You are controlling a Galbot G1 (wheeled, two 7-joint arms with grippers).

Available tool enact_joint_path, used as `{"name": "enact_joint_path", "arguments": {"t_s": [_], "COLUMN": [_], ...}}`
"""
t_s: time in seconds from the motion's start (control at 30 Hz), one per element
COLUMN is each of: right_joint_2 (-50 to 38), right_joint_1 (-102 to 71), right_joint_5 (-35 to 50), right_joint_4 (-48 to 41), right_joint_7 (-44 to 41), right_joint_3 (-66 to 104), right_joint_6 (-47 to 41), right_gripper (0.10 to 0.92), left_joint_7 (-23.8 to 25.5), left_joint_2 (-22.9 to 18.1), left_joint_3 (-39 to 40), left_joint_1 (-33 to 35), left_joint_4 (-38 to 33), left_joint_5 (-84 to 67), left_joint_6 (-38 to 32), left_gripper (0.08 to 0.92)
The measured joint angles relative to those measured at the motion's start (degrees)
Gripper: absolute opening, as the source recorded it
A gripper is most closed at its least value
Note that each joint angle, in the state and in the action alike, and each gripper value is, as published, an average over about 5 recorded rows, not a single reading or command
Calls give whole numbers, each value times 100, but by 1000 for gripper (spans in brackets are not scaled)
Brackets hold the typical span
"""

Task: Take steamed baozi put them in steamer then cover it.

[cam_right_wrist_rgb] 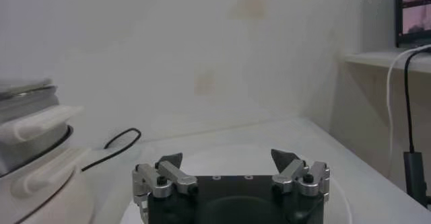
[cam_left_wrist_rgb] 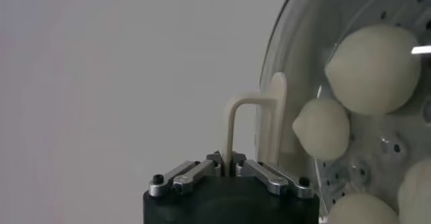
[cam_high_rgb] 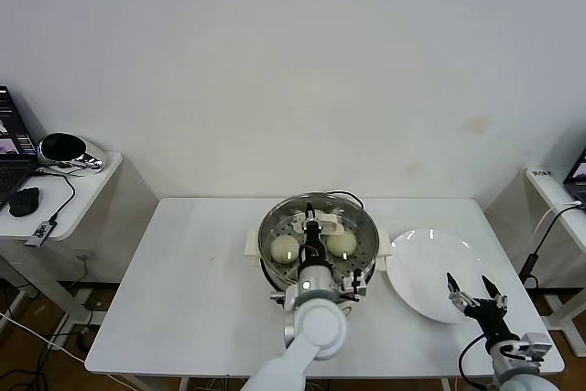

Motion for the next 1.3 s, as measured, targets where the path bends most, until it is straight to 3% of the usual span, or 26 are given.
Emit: {"name": "enact_joint_path", "arguments": {"t_s": [0.73, 0.83, 1.3], "right_joint_2": [6, 9, 19], "right_joint_1": [-26, -25, -22], "right_joint_5": [-40, -40, -55], "right_joint_4": [-32, -30, -56], "right_joint_7": [-37, -37, -35], "right_joint_3": [-3, -3, 9], "right_joint_6": [97, 97, 99], "right_gripper": [823, 823, 823], "left_joint_7": [-331, -375, -381], "left_joint_2": [-1, 8, 169], "left_joint_3": [-31, -19, 145], "left_joint_1": [25, 33, 257], "left_joint_4": [126, 95, -437], "left_joint_5": [-363, -451, -565], "left_joint_6": [0, 1, 0], "left_gripper": [150, 203, 608]}}
